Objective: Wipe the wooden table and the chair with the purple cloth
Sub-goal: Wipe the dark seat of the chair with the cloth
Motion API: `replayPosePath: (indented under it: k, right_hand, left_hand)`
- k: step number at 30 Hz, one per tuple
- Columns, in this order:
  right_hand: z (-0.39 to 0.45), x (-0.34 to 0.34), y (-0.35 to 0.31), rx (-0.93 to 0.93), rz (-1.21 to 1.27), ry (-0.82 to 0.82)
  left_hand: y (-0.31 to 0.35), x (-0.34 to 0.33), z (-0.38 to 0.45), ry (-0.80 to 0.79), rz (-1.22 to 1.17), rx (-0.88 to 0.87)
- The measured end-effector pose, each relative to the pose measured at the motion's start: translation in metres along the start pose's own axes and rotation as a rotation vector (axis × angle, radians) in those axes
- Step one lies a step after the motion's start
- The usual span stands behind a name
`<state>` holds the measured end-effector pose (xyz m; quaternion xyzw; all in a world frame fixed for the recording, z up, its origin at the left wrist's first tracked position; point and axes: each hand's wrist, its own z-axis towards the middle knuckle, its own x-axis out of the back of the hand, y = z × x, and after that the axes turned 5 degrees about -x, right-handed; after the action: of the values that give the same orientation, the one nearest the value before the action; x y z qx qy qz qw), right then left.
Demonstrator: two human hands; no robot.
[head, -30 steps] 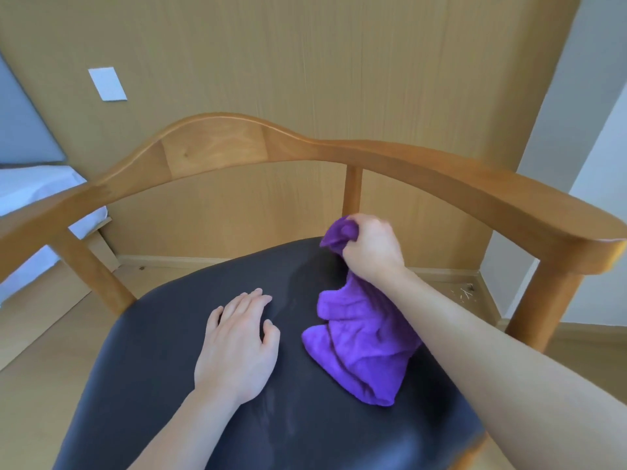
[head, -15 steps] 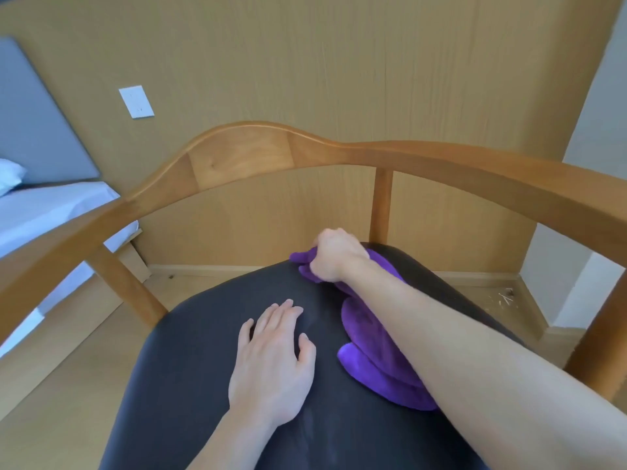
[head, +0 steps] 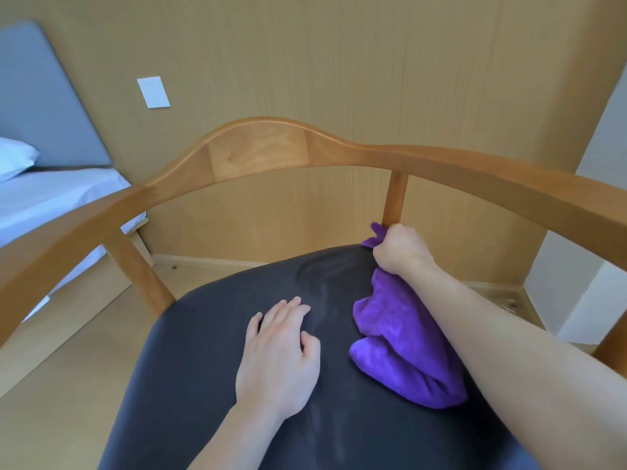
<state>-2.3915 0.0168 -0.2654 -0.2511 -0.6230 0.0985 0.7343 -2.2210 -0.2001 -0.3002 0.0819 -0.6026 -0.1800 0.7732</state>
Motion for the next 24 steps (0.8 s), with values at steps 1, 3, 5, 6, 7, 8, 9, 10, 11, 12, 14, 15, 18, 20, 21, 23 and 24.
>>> replayPosePath:
  k: [1,3,5,6,7,8,9,10,11,12,14,15,18,20,21,23,24]
  right_hand:
    - [0.003,-0.004,-0.001,-0.002,-0.039,-0.026]
    - [0.003,-0.006,-0.009,0.011,-0.111,-0.05]
    - [0.0,-0.005,-0.018,0.04,-0.148,-0.062]
    - [-0.003,-0.007,-0.022,0.068,-0.161,-0.059]
    - [-0.012,-0.008,-0.029,0.11,-0.162,-0.067]
    - [-0.02,-0.012,-0.036,0.173,-0.173,-0.095]
    - [-0.032,-0.014,-0.045,0.24,-0.183,-0.136]
    - [-0.044,-0.015,-0.052,0.306,-0.193,-0.181]
    - [-0.055,-0.012,-0.057,0.352,-0.169,-0.222]
    - [-0.063,-0.008,-0.06,0.384,-0.125,-0.269]
    - [-0.078,-0.003,-0.053,0.46,-0.06,-0.347]
    - [-0.085,-0.002,-0.047,0.499,-0.05,-0.378]
    - [-0.098,0.001,-0.031,0.546,0.134,-0.374]
    - [-0.081,0.002,-0.027,0.433,0.433,-0.148]
    - [-0.063,0.001,-0.026,0.316,0.555,-0.03]
    - [-0.026,-0.003,-0.029,0.049,0.648,0.026]
    - [-0.012,-0.008,-0.033,-0.062,0.618,-0.027]
  left_hand:
    - [0.0,0.0,0.0,0.004,0.0,0.002]
    - [-0.001,-0.001,0.003,0.006,0.012,-0.004]
    - [-0.002,-0.001,0.003,0.002,0.023,-0.005]
    - [-0.003,0.0,0.003,0.003,0.021,-0.002]
    - [-0.004,0.0,0.003,0.005,0.013,0.004]
    - [-0.004,0.001,0.003,0.005,0.007,0.008]
    - [-0.004,0.001,0.003,0.003,0.004,0.008]
    - [-0.002,0.001,0.003,-0.001,0.006,0.008]
    - [0.0,0.001,0.002,-0.006,0.011,0.007]
    - [0.002,0.002,0.002,-0.012,0.018,0.001]
    - [0.003,0.002,0.001,-0.016,0.031,-0.009]
    - [0.003,0.002,0.0,-0.01,0.031,-0.008]
    - [0.003,0.001,-0.001,0.008,0.013,-0.003]
    - [0.003,0.0,0.0,0.012,0.013,-0.009]
    - [0.003,-0.001,0.001,0.014,0.018,-0.007]
    - [0.003,-0.002,0.0,0.017,0.029,-0.009]
    - [0.002,-0.002,0.0,0.02,0.031,-0.013]
